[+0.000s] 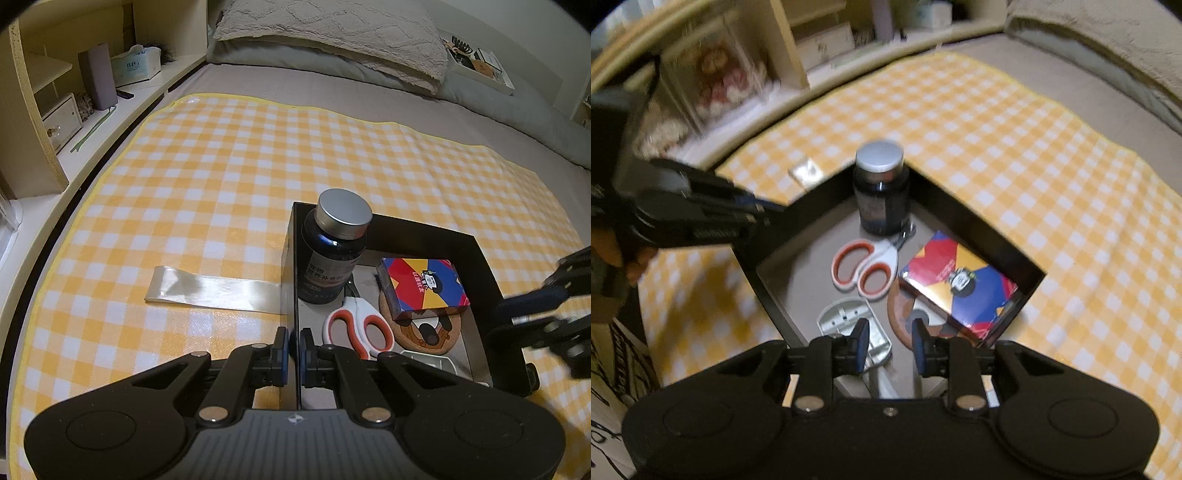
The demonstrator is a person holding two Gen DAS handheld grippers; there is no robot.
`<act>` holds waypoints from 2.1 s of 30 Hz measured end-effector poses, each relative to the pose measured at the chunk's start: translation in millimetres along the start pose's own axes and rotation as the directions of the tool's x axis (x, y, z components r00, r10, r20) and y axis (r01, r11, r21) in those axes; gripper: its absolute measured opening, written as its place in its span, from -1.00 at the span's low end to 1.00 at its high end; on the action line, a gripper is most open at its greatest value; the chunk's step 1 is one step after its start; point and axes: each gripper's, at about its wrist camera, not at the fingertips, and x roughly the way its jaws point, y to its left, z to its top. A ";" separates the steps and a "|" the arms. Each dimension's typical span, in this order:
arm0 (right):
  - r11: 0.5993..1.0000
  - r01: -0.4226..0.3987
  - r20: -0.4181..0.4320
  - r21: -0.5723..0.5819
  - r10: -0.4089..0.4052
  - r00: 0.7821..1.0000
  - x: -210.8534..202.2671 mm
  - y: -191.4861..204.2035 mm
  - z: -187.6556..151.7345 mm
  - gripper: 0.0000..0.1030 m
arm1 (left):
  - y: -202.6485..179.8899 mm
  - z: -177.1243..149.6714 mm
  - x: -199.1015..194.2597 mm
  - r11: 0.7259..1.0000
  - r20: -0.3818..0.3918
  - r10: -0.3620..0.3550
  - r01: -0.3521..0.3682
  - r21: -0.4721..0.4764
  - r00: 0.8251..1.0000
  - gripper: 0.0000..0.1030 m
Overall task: Organize rigid objects
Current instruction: 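Move the right tool to the mint-green tape measure and grasp it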
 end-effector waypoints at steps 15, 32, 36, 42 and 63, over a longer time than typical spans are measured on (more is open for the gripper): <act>0.978 0.125 0.268 0.167 -0.167 0.949 -83.2 -45.2 -36.0 0.97 | 1.1 0.9 0.2 1.000 0.003 0.002 -0.002 0.004 1.000 -0.89; 0.811 0.345 0.144 0.472 -0.457 0.878 -122.6 -129.5 -119.4 1.00 | 3.7 2.0 1.6 1.000 0.002 0.010 -0.010 0.006 1.000 -0.89; 0.773 0.370 0.030 0.514 -0.448 0.894 -116.8 -146.9 -138.2 0.84 | 3.7 2.1 2.1 1.000 0.002 0.016 -0.016 0.008 1.000 -0.89; 0.760 0.394 -0.109 0.516 -0.398 0.911 -98.7 -160.3 -162.1 0.35 | 3.0 1.8 1.6 1.000 0.003 0.017 -0.017 0.010 1.000 -0.89; 0.767 0.441 -0.252 0.466 -0.363 0.897 -56.1 -174.4 -184.4 -0.03 | 3.0 1.7 2.5 1.000 0.007 0.022 -0.022 0.010 1.000 -0.90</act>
